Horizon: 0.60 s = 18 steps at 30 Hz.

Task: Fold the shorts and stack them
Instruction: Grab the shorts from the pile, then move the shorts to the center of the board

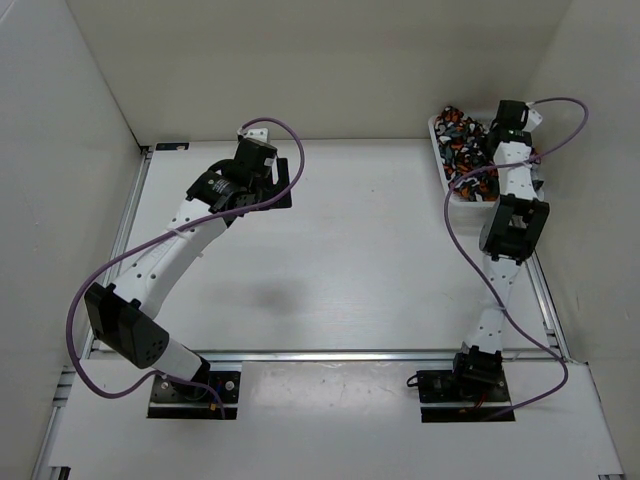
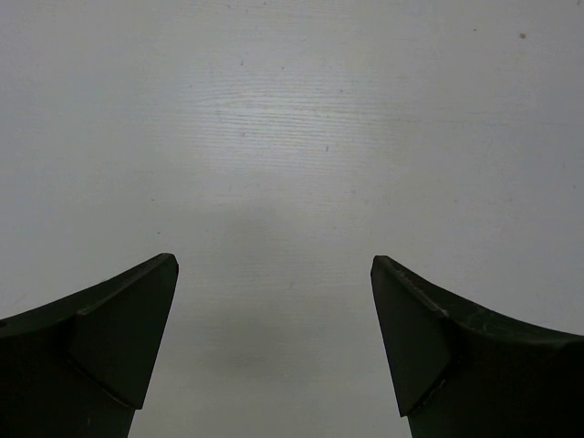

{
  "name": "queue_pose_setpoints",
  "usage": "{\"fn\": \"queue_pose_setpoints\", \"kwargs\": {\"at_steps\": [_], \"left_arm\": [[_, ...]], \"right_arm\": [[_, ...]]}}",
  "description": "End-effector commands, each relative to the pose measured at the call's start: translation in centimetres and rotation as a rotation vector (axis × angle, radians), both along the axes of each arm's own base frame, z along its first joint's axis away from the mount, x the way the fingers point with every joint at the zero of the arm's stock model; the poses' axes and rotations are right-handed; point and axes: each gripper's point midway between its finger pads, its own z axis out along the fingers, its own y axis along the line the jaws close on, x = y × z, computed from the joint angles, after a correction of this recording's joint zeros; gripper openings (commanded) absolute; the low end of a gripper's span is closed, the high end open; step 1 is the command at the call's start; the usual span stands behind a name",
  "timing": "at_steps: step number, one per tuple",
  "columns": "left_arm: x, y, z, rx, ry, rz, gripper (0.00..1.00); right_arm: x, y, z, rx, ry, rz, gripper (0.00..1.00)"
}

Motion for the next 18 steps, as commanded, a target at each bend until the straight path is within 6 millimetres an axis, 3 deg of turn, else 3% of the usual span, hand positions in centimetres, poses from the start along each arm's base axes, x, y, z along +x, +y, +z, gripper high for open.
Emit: {"fn": "queue_pose_setpoints", "kwargs": {"at_steps": [1, 3, 4, 6, 7, 8, 9, 10, 12, 13, 14, 16, 17, 18], "left_arm": [[-0.6, 0.3, 2.1, -0.039, -0.048, 0.010, 0.99], [-1.2, 0.4, 2.3, -0.052, -0.044, 0.010, 0.99], [-1.3, 0.2, 2.3, -0.066, -0.039, 0.008, 0.99], [-1.6, 0.4, 2.4, -0.064, -0.037, 0.008, 0.99], [-1.8, 0.9, 2.6, -0.062, -0.034, 0.017, 0.99], [-1.9, 1.5, 2.6, -0.064, -0.024, 0.036, 0.99], [-1.9, 1.9, 2.4, -0.057, -0.013, 0.046, 0.99], [-1.9, 2.3, 2.9, -0.065, -0.014, 0.063, 0.99], [-2.0, 4.8, 3.8, -0.053, -0.015, 0.179, 0.99], [-2.1, 5.8, 4.0, -0.044, -0.005, 0.216, 0.99], [-1.6, 7.2, 5.2, -0.053, -0.021, 0.269, 0.99], [-2.3, 8.8, 6.1, -0.053, -0.008, 0.314, 0.99], [-2.0, 9.9, 7.7, -0.072, -0.042, 0.349, 0.99], [-2.0, 10.4, 8.7, -0.093, -0.068, 0.360, 0.99]], "right_arm": [[-1.0, 1.5, 14.4, -0.040, -0.244, 0.071, 0.00], [-2.1, 3.7, 18.6, -0.060, -0.301, 0.132, 0.00], [-3.7, 5.1, 22.9, -0.084, -0.364, 0.185, 0.00], [-5.3, 8.5, 28.1, -0.099, -0.456, 0.283, 0.00], [-7.4, 10.1, 31.7, -0.105, -0.510, 0.328, 0.00], [-8.6, 12.5, 34.0, -0.114, -0.550, 0.393, 0.00], [-10.9, 14.5, 38.3, -0.122, -0.636, 0.462, 0.00], [-12.4, 17.0, 39.9, -0.126, -0.663, 0.532, 0.00], [-16.1, 19.9, 44.1, -0.122, -0.756, 0.609, 0.00], [-17.6, 22.6, 45.2, -0.116, -0.786, 0.679, 0.00], [-19.9, 23.6, 46.7, -0.113, -0.818, 0.704, 0.00], [-22.0, 27.5, 46.6, -0.081, -0.820, 0.801, 0.00], [-23.8, 28.5, 47.4, -0.072, -0.840, 0.829, 0.00], [-25.0, 31.2, 46.7, -0.040, -0.826, 0.895, 0.00]]}}
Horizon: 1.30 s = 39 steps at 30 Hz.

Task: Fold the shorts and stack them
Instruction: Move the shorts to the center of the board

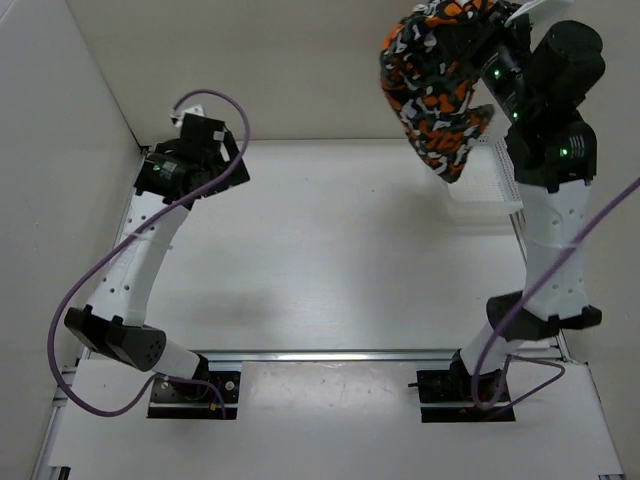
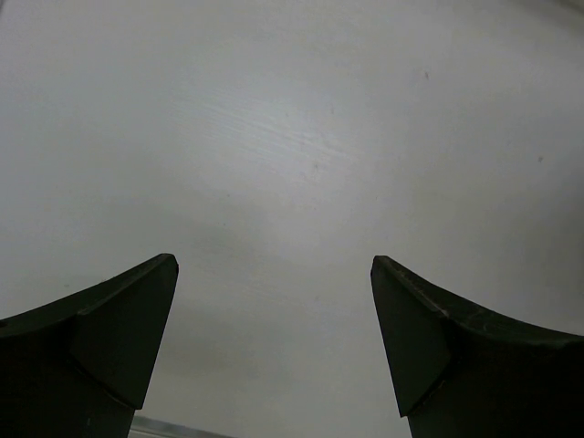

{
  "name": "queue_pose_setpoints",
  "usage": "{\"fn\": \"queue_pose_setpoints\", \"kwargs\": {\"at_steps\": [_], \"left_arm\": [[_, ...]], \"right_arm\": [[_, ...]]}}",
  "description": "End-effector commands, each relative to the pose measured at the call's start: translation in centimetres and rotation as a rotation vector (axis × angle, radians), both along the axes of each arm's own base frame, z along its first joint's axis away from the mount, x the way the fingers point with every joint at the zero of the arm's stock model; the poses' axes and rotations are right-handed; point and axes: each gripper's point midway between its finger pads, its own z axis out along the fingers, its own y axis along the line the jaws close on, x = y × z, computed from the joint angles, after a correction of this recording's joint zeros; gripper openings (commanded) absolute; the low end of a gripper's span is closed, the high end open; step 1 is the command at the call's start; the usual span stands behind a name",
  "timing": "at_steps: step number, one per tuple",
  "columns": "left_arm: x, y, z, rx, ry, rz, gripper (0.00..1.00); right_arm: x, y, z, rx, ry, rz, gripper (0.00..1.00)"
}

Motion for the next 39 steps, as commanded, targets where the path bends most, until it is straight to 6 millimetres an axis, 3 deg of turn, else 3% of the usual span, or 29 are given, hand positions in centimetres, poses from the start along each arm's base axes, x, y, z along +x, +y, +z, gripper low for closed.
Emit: {"fn": "queue_pose_setpoints", "kwargs": {"at_steps": [1, 2, 3, 4, 5, 6, 8, 9, 10, 11, 12, 13, 14, 15, 17, 18, 19, 21, 22, 23, 25, 27, 30, 34, 36, 38, 39], "left_arm": [[-1.3, 3.3, 4.8, -0.042, -0.096, 0.109, 0.99], [-1.4, 4.9, 5.8, -0.042, -0.122, 0.145, 0.99], [-1.8, 5.6, 7.6, -0.065, -0.173, 0.159, 0.99], [-2.0, 6.2, 8.5, -0.079, -0.196, 0.172, 0.99], [-2.3, 6.8, 9.2, -0.089, -0.215, 0.187, 0.99], [-2.6, 7.7, 10.0, -0.103, -0.245, 0.195, 0.99], [-2.7, 8.0, 11.2, -0.123, -0.291, 0.184, 0.99], [-2.7, 7.7, 10.7, -0.130, -0.281, 0.159, 0.99], [-2.7, 7.5, 10.6, -0.140, -0.283, 0.145, 0.99], [-2.4, 7.1, 9.9, -0.142, -0.267, 0.125, 0.99], [-2.0, 6.2, 8.1, -0.164, -0.223, 0.087, 0.99], [-1.4, 5.6, 6.6, -0.165, -0.185, 0.055, 0.99], [-1.2, 5.0, 5.1, -0.172, -0.139, 0.027, 0.99], [-0.6, 4.2, 2.1, -0.173, -0.052, 0.006, 0.99], [-1.2, 3.0, -1.6, -0.169, 0.070, -0.033, 0.99], [-1.9, 2.2, -5.0, -0.170, 0.161, -0.044, 0.99], [-1.9, 1.5, -6.3, -0.202, 0.185, -0.062, 0.99], [-2.6, 0.7, -9.4, -0.239, 0.248, -0.076, 0.99], [-3.7, 0.6, -12.0, -0.246, 0.313, -0.064, 0.99], [-4.0, 0.5, -12.9, -0.253, 0.333, -0.069, 0.99], [-4.5, 0.5, -16.0, -0.249, 0.406, -0.050, 0.99], [-4.1, 0.4, -17.1, -0.253, 0.425, -0.038, 0.99], [-2.3, 0.7, -18.4, -0.237, 0.442, 0.023, 0.99], [2.4, 1.3, -18.3, -0.237, 0.422, 0.060, 0.99], [5.0, 0.7, -18.3, -0.238, 0.422, 0.029, 0.95], [6.7, 0.9, -19.3, -0.206, 0.458, 0.037, 0.95], [6.0, 1.5, -19.8, -0.175, 0.511, 0.059, 0.95]], "right_arm": [[-1.9, 5.1, -2.7, -0.061, 0.060, 0.153, 0.00], [-3.7, 6.0, -2.4, -0.058, 0.052, 0.184, 0.00], [-5.4, 8.5, -2.8, -0.062, 0.063, 0.244, 0.00], [-4.9, 9.3, -5.4, -0.082, 0.125, 0.230, 0.00], [-5.8, 9.8, -6.0, -0.080, 0.144, 0.239, 0.00], [-5.7, 11.5, -9.5, -0.107, 0.229, 0.251, 0.00], [-5.3, 12.1, -13.0, -0.101, 0.309, 0.239, 0.00], [-5.3, 12.7, -14.8, -0.118, 0.338, 0.248, 0.14], [-4.1, 13.2, -18.9, -0.158, 0.422, 0.246, 0.45], [-2.8, 12.5, -20.5, -0.185, 0.458, 0.229, 0.97], [-2.0, 12.1, -22.3, -0.207, 0.521, 0.221, 1.00], [-0.3, 12.0, -22.9, -0.220, 0.561, 0.194, 1.00], [-0.2, 10.5, -24.6, -0.251, 0.644, 0.154, 1.00], [0.1, 10.2, -24.9, -0.260, 0.655, 0.130, 1.00], [-0.4, 9.3, -25.3, -0.265, 0.655, 0.102, 1.00], [-1.4, 8.6, -24.5, -0.266, 0.628, 0.095, 1.00], [-2.0, 8.2, -27.1, -0.289, 0.677, 0.094, 1.00], [-3.5, 7.1, -28.2, -0.302, 0.695, 0.073, 1.00], [-4.1, 6.7, -29.5, -0.315, 0.722, 0.072, 1.00], [-5.1, 6.0, -32.9, -0.353, 0.794, 0.061, 1.00], [-6.7, 5.6, -34.8, -0.366, 0.836, 0.085, 1.00], [-7.9, 5.8, -37.3, -0.383, 0.901, 0.126, 1.00], [-7.7, 6.9, -39.1, -0.415, 0.951, 0.161, 1.00], [-6.3, 8.2, -38.9, -0.446, 0.957, 0.149, 1.00], [-6.1, 8.8, -38.6, -0.448, 0.946, 0.159, 1.00], [-6.0, 8.9, -39.0, -0.452, 0.956, 0.159, 1.00], [-5.6, 9.1, -38.9, -0.451, 0.953, 0.159, 1.00]]}}
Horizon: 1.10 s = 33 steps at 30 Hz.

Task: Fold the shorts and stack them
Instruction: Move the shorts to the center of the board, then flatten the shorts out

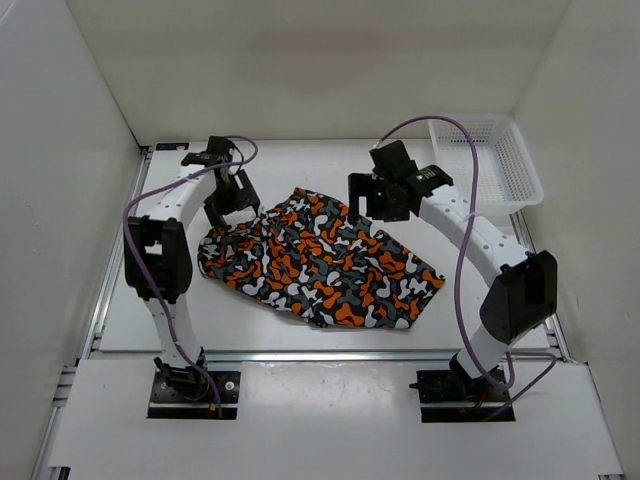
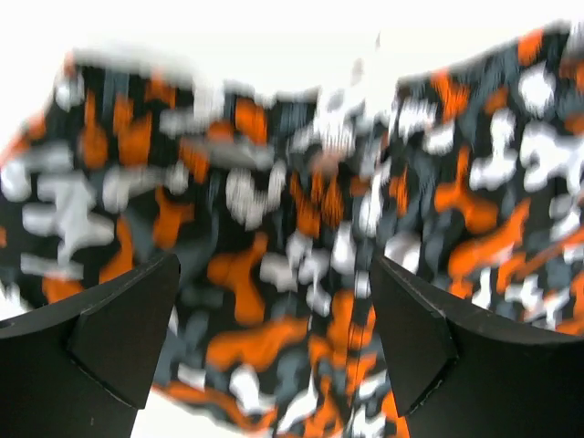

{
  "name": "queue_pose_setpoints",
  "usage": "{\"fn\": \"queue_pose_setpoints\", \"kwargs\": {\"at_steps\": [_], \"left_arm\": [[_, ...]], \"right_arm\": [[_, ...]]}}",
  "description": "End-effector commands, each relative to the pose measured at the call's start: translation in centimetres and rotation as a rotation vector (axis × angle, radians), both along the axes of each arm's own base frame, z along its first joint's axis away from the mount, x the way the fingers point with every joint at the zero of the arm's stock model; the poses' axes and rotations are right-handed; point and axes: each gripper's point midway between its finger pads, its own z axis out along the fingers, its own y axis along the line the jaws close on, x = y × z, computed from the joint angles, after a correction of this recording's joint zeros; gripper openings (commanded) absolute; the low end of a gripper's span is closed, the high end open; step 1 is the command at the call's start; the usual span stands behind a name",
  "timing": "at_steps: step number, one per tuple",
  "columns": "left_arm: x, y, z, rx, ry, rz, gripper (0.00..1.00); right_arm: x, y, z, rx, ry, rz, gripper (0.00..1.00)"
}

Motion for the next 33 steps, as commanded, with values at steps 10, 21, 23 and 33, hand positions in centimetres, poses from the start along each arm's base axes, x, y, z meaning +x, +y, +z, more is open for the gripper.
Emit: {"fn": "queue_pose_setpoints", "kwargs": {"at_steps": [10, 21, 23, 33], "left_arm": [[-5.0, 7.0, -1.9, -0.035, 0.084, 0.247, 1.00], [-4.8, 5.3, -5.5, -0.123, 0.165, 0.231, 0.21], [-3.8, 5.4, -4.6, -0.122, 0.132, 0.220, 0.10], [4.0, 8.7, 7.1, 0.042, -0.109, 0.184, 0.10]], "right_arm": [[11.1, 7.6, -2.0, -0.067, -0.056, 0.243, 0.99], [15.6, 13.3, -8.8, -0.010, -0.098, 0.356, 0.99], [15.4, 13.6, -9.2, 0.006, -0.087, 0.357, 0.90], [14.5, 11.1, -2.5, 0.081, -0.133, 0.277, 0.00]]}}
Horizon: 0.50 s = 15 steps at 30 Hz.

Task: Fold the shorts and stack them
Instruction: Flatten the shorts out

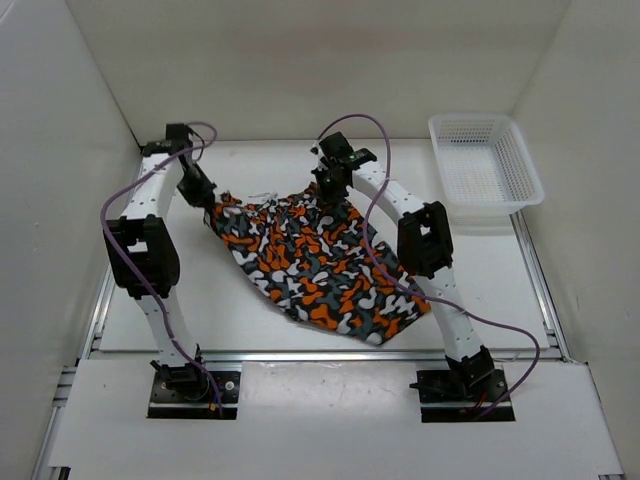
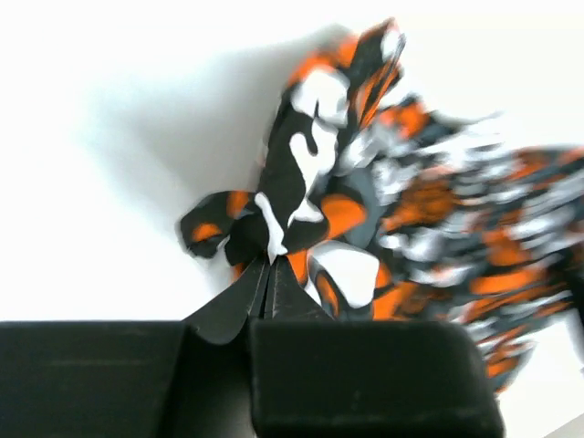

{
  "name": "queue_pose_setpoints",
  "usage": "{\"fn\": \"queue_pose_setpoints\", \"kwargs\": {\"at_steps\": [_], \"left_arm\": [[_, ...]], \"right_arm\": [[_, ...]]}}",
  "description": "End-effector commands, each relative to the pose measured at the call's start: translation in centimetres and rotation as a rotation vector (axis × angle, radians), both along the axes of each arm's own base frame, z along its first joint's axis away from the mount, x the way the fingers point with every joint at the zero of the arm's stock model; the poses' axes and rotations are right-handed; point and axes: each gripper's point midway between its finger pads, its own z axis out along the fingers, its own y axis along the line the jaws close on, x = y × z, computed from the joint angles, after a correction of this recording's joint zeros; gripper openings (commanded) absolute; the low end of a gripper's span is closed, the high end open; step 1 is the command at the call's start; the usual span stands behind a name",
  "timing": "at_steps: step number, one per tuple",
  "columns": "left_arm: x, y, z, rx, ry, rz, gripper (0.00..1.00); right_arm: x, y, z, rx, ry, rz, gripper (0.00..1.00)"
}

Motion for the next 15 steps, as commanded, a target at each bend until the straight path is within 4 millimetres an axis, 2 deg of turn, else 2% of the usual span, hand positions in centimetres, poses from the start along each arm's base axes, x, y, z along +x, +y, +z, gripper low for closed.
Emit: {"fn": "queue_pose_setpoints", "kwargs": {"at_steps": [1, 2, 3, 5, 6, 7, 8, 9, 10, 11, 12, 13, 14, 15], "left_arm": [[3.0, 1.5, 8.0, 0.092, -0.167, -0.016, 0.10], [3.6, 1.5, 10.2, 0.100, -0.218, -0.025, 0.10], [4.6, 1.6, 14.1, 0.111, -0.307, -0.033, 0.10], [5.3, 1.4, 17.8, 0.111, -0.402, -0.053, 0.10], [5.7, 0.6, 20.9, 0.107, -0.492, -0.078, 0.10], [5.7, -0.1, 21.9, 0.074, -0.523, -0.100, 0.10], [6.2, -0.9, 22.8, 0.056, -0.563, -0.121, 0.10], [6.9, -1.4, 22.8, 0.030, -0.579, -0.126, 0.10], [7.6, -2.5, 22.8, 0.004, -0.595, -0.155, 0.10], [8.3, -2.7, 22.4, -0.011, -0.595, -0.152, 0.35], [9.6, -3.5, 21.3, -0.025, -0.586, -0.170, 0.57], [9.8, -4.5, 21.0, -0.052, -0.578, -0.197, 0.77], [10.1, -4.5, 20.7, -0.053, -0.571, -0.197, 1.00], [9.9, -5.1, 20.5, -0.057, -0.558, -0.207, 1.00]], "right_arm": [[0.8, -1.1, 11.5, 0.131, -0.169, -0.035, 0.00], [0.1, -1.5, 12.0, 0.123, -0.174, -0.023, 0.00], [-0.4, -2.3, 15.0, 0.134, -0.222, -0.035, 0.00], [-1.6, -3.2, 16.3, 0.129, -0.235, -0.044, 0.00], [-2.6, -3.8, 18.5, 0.150, -0.267, -0.044, 0.00], [-3.7, -5.0, 16.6, 0.117, -0.218, -0.053, 0.00], [-4.7, -5.4, 16.2, 0.119, -0.192, -0.058, 0.00], [-6.0, -6.0, 17.2, 0.134, -0.189, -0.074, 0.02], [-6.8, -6.4, 16.7, 0.134, -0.172, -0.086, 0.11], [-8.7, -7.2, 15.4, 0.129, -0.116, -0.103, 0.23], [-9.7, -7.4, 14.8, 0.132, -0.085, -0.104, 0.61], [-10.2, -7.7, 14.3, 0.127, -0.077, -0.104, 0.84], [-11.2, -8.3, 13.5, 0.118, -0.049, -0.116, 0.91], [-11.7, -8.7, 12.9, 0.105, -0.028, -0.142, 0.98]]}}
